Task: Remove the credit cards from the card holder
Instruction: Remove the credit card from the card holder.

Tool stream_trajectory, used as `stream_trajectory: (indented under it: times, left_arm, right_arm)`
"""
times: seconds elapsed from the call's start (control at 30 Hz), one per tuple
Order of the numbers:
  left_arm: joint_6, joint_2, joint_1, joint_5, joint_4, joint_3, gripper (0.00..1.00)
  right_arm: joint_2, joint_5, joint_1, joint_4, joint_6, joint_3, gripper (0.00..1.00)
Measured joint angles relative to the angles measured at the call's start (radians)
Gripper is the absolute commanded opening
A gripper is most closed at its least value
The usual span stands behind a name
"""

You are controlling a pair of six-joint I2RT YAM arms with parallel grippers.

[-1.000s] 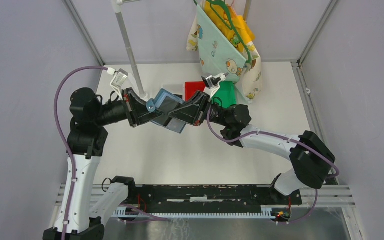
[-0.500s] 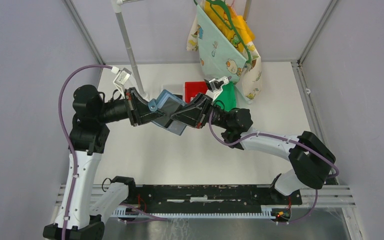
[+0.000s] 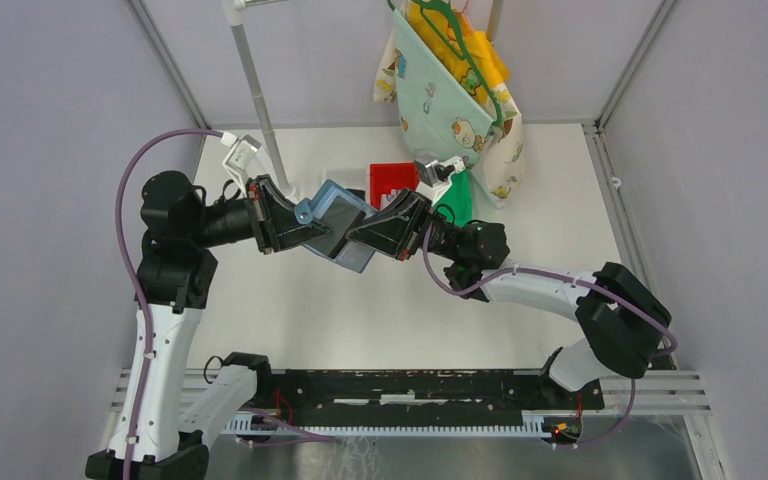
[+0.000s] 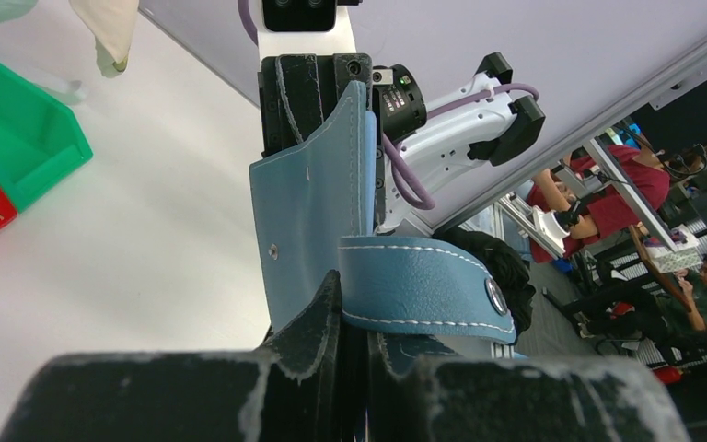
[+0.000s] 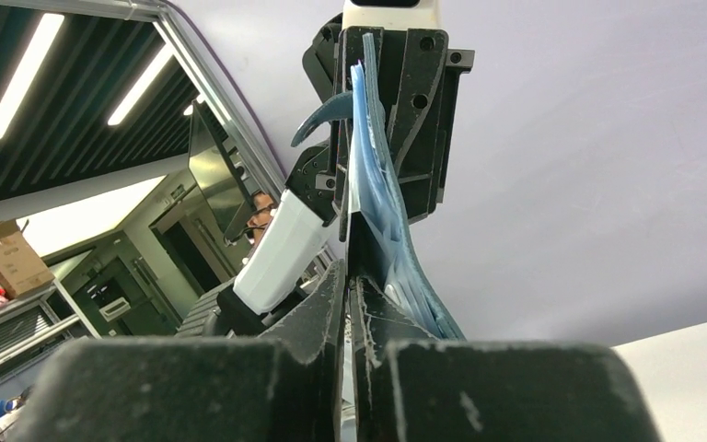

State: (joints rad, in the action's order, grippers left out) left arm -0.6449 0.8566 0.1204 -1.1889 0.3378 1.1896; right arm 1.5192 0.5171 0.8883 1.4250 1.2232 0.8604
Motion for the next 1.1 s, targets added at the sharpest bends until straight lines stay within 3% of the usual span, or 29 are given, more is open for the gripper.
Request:
stream_trajectory:
  times: [0.2,0.5,0.67,0.87,1.1]
  left_arm:
    - [-0.013,0.0,0.001,0.0,-0.005,0.001,0.19]
    - [-0.029,0.0,0.001,-0.001,-0.006,0.003,0.24]
    - [-0.029,0.0,0.001,-0.001,-0.012,0.003,0.17]
    - [-0.028,0.0,0.001,0.005,-0.01,0.004,0.02]
    - [0.021,-0.006,0.001,0.079,0.037,0.043,0.02]
  right_arm:
    - [0.0,-0.003,0.0,0.009,0.003,-0.003,0.0]
    - [-0.016,-0.005,-0.001,0.021,0.003,-0.054,0.0]
    - [-0.028,-0.004,-0.001,0.029,0.005,-0.092,0.0]
    - [-0.047,-0.004,-0.008,0.038,0.011,-0.119,0.0]
    - [-0.058,-0.006,-0.016,0.04,0.011,-0.14,0.0]
